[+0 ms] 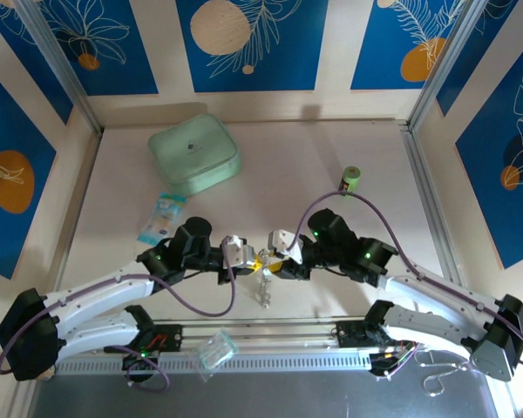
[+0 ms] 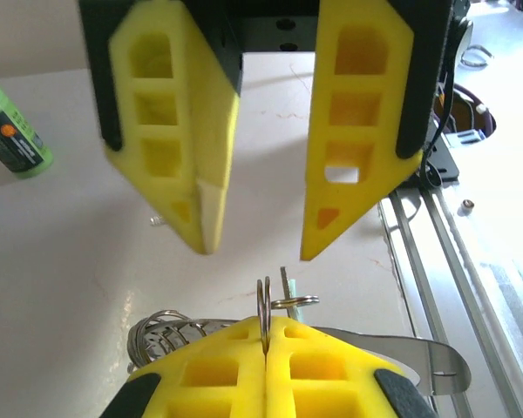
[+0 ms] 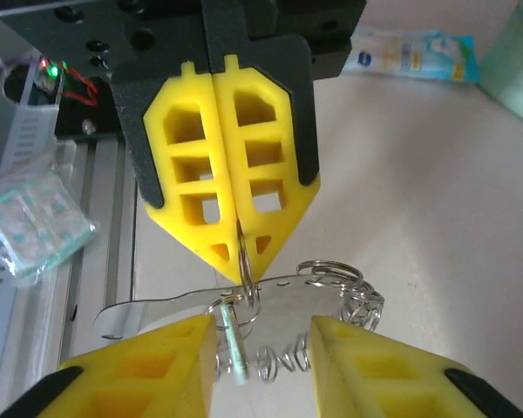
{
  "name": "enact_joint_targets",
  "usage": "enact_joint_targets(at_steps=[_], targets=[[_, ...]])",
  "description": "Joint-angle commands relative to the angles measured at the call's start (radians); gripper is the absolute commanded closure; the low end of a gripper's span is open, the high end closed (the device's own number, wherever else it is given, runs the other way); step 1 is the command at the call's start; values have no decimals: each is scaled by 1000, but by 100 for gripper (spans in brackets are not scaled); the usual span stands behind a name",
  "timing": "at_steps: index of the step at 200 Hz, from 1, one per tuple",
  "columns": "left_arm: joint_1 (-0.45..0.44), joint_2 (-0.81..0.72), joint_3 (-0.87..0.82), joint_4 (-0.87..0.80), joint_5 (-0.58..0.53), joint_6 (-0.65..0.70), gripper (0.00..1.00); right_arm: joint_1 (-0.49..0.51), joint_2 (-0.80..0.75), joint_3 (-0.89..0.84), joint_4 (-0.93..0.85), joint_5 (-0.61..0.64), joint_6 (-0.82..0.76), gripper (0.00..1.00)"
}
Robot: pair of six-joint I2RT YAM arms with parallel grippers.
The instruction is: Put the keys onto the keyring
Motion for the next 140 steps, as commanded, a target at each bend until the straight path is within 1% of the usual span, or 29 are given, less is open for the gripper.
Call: enact_joint_targets(at_steps=[1, 21, 45, 83, 114, 140], targets=[[-6, -33, -52, 171, 35, -80, 100, -4, -43, -74, 122, -78, 117, 62], [-6, -39, -81, 228, 37, -107, 100, -4, -49, -120, 157, -77, 158, 60], [-6, -42, -86, 232, 40, -109, 100, -2, -45, -146, 194, -72, 175, 60], [-6, -42, -91, 245, 49, -119, 100, -1, -29, -147, 200, -65, 165, 61], [-6, -42, -91, 240, 59, -111, 100, -2, -73, -143, 203, -66, 150, 61], [-6, -39, -91, 238, 71, -91, 100, -2, -124, -126, 165, -90, 120, 62]])
